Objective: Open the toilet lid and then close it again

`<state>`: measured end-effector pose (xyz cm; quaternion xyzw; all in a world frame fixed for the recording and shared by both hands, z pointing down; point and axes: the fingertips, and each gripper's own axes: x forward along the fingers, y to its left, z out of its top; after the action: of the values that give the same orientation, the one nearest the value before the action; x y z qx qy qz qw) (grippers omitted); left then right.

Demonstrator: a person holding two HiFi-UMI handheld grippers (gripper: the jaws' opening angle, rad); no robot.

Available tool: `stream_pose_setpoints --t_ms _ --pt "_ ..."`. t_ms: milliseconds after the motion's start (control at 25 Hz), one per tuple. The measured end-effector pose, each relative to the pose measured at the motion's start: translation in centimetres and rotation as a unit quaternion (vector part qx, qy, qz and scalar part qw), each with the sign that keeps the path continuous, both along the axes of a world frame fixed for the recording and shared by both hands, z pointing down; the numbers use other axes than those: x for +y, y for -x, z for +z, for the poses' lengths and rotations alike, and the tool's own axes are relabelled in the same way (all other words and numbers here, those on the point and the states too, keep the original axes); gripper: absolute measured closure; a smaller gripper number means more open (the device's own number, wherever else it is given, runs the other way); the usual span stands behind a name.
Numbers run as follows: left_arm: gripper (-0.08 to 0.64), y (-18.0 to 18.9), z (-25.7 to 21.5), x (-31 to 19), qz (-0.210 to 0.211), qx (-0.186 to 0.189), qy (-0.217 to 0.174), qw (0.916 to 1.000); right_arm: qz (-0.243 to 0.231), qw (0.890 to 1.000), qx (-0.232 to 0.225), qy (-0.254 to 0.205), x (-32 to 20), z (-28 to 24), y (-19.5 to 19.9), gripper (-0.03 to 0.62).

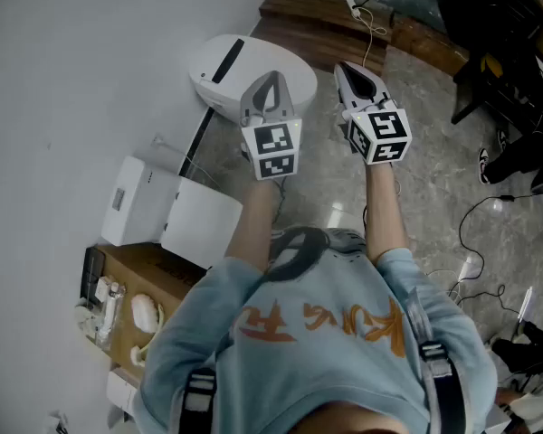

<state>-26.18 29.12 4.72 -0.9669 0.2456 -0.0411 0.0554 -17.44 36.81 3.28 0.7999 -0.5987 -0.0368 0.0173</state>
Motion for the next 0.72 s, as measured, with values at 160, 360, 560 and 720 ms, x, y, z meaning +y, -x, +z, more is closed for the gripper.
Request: stream_pose_setpoints --t_ms 160,360,560,720 --pt "0.534 -1.1 0.3 0.6 0.002 -0.002 -0.005 1.0 0.012 1.0 -0.015 -0.011 1.1 0.6 -1.2 0.58" --pt "0.534 0.0 1.3 -1.0 -0.023 -0.022 -0.013 0.9994 0.04 0.996 -0.066 -0.041 4.1 0.5 -3.7 0.58" --pt "0.534 1.7 3.8 -3.8 -0.053 -0.056 0.005 0.997 0.042 0.995 -0.085 -0.042 3.8 2.1 -4.6 0.58" --pt "0.534 -0.1 4.6 -4.5 -0.04 -0.064 -0.003 0.9972 0.035 0.995 -0.093 -0.029 1.9 3.4 -5.7 0.58"
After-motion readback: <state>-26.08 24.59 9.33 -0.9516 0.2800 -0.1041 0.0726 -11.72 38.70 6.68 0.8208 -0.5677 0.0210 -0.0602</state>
